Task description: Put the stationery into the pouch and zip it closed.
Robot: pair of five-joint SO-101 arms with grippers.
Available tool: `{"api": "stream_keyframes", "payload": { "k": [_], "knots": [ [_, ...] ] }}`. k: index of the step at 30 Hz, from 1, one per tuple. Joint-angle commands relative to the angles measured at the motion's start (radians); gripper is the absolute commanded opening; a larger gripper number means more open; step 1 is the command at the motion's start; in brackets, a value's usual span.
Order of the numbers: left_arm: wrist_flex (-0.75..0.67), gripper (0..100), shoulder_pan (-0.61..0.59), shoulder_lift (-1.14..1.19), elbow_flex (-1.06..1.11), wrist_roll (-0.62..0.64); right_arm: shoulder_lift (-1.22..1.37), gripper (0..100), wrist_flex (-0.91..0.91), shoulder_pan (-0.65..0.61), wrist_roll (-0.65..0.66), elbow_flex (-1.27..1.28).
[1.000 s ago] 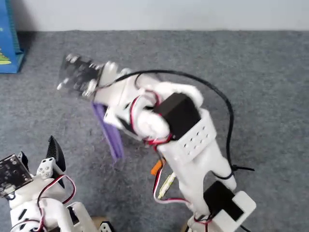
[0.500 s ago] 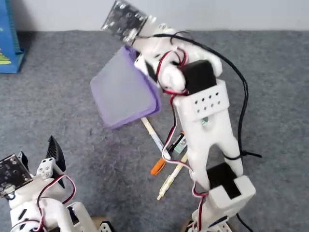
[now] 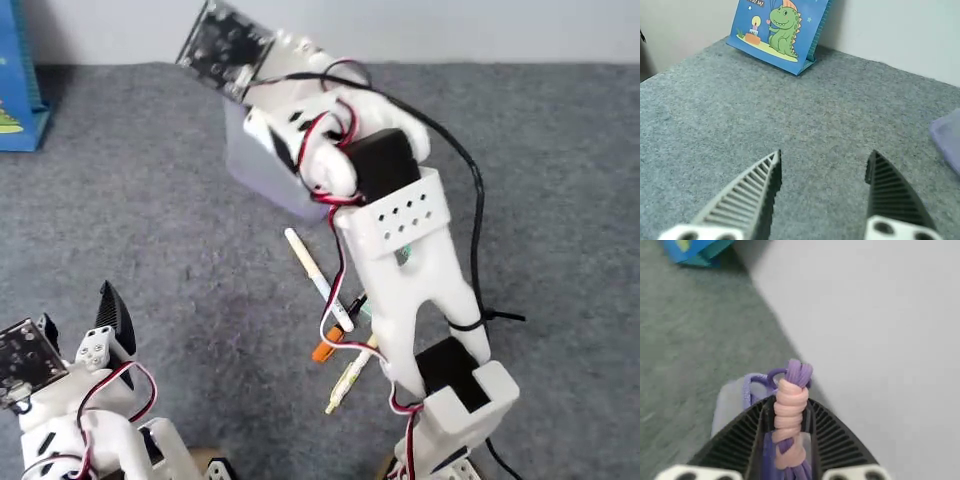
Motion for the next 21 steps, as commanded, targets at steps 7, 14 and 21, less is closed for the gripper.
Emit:
{"api": "stream_keyframes", "payload": {
  "k": [7, 14, 21],
  "knots": [
    [0.087, 27, 0.026, -0.011, -0.073, -0.087, -0.015, 1.0, 0.483, -0.051, 0.000, -0.035],
    [0.153, 27, 0.213, -0.011, -0.147, -0.103, -0.088, 0.9, 0.498, -0.064, -0.072, 0.064],
    [0.091, 27, 0.293, -0.011, -0.148, -0.129, -0.321, 0.9, 0.495, -0.171, -0.077, 0.376]
  ]
}}
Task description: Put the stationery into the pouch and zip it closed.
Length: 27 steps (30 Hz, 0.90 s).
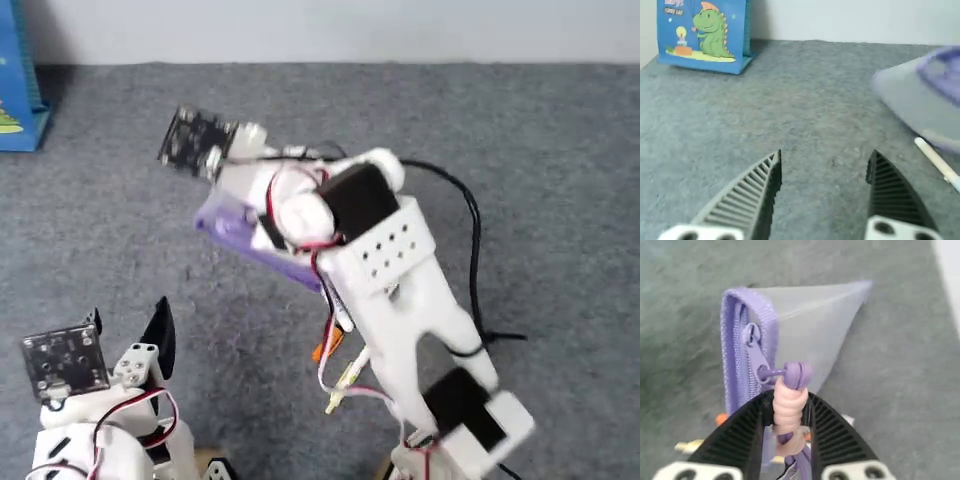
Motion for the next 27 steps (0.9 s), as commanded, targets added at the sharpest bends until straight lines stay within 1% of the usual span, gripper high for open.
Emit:
{"api": "stream_keyframes", "payload": {
  "k": [1, 4, 8, 11, 16, 22, 27],
  "knots": [
    [-0.063, 27, 0.012, -0.011, -0.041, 0.003, -0.160, 0.9, 0.033, -0.047, -0.014, 0.127],
    [-0.081, 27, 0.017, -0.011, -0.041, 0.051, -0.249, 0.9, -0.004, -0.054, -0.014, 0.230],
    [-0.074, 27, 0.035, -0.011, -0.061, 0.060, -0.337, 0.9, -0.045, -0.053, -0.014, 0.368],
    [-0.049, 27, 0.120, -0.011, -0.079, 0.060, -0.403, 0.9, -0.093, -0.053, -0.015, 0.454],
    [0.041, 27, 0.284, -0.011, -0.153, 0.060, -0.493, 0.9, -0.165, -0.056, -0.060, 0.528],
    [0.055, 27, 0.359, -0.011, -0.176, 0.074, -0.527, 0.9, -0.197, -0.056, -0.063, 0.563],
    [0.049, 30, 0.468, -0.008, -0.162, 0.094, -0.527, 0.9, -0.197, -0.058, -0.064, 0.566]
  ]
}}
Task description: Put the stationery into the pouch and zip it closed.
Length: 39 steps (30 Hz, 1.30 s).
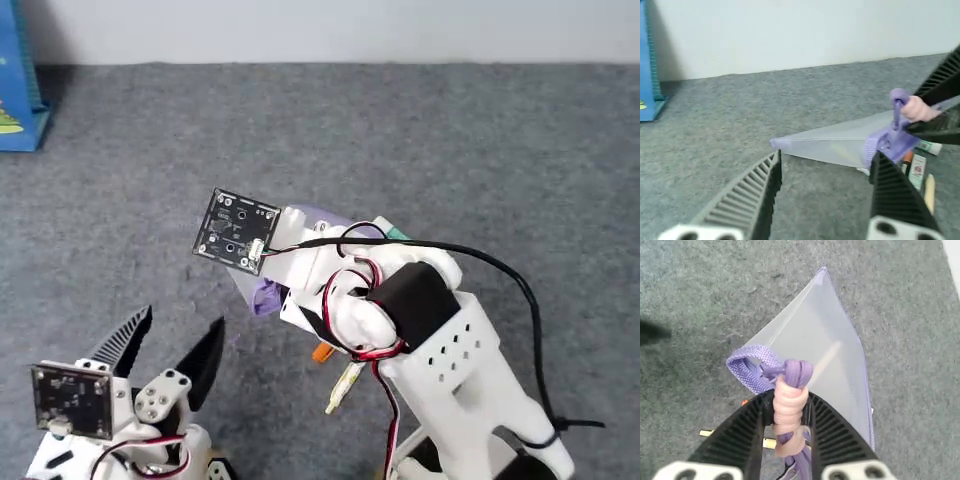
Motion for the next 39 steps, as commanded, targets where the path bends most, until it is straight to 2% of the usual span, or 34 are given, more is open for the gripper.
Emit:
{"api": "stream_keyframes", "payload": {
  "k": [1, 5, 14, 21, 31, 39],
  "knots": [
    [-0.018, 31, 0.074, -0.005, -0.007, 0.044, -0.036, 0.9, -0.019, -0.010, -0.017, -0.006],
    [-0.069, 31, 0.123, 0.089, 0.076, 0.060, -0.038, 0.9, -0.018, -0.048, -0.041, -0.008],
    [-0.077, 31, 0.123, 0.288, 0.021, 0.084, -0.038, 0.9, -0.012, -0.068, -0.060, -0.011],
    [-0.110, 31, -0.015, 0.299, 0.035, 0.081, -0.088, 0.9, -0.005, -0.068, -0.060, -0.005],
    [-0.178, 31, -0.014, 0.301, 0.093, 0.083, -0.125, 0.9, 0.002, -0.073, -0.060, 0.034],
    [-0.176, 31, -0.014, 0.301, 0.094, 0.083, -0.125, 0.9, -0.004, -0.145, -0.061, 0.064]
  ]
}}
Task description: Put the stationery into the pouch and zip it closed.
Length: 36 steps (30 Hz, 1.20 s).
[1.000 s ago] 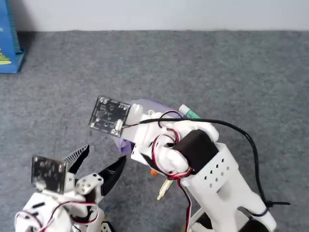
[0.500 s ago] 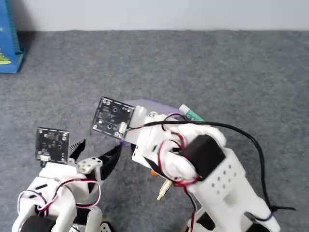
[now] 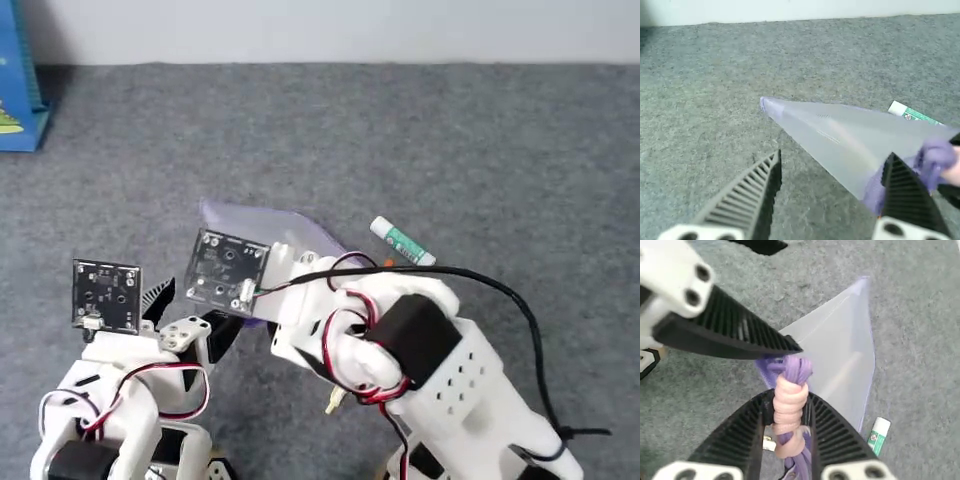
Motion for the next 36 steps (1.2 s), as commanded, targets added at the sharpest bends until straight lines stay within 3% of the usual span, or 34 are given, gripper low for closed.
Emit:
{"api": "stream_keyframes", "payload": {
  "k": [1, 19, 26, 36],
  "knots": [
    [-0.023, 31, -0.003, 0.023, -0.002, 0.006, -0.033, 0.9, -0.010, -0.018, -0.009, -0.009],
    [0.058, 31, 0.002, 0.020, -0.079, -0.009, -0.031, 0.9, -0.048, 0.077, -0.008, -0.009],
    [0.150, 31, 0.138, 0.020, -0.150, -0.006, -0.031, 0.9, -0.058, 0.077, -0.008, -0.009],
    [0.084, 31, 0.061, 0.021, -0.065, -0.011, -0.042, 0.9, -0.042, 0.076, -0.008, -0.009]
  ]
}}
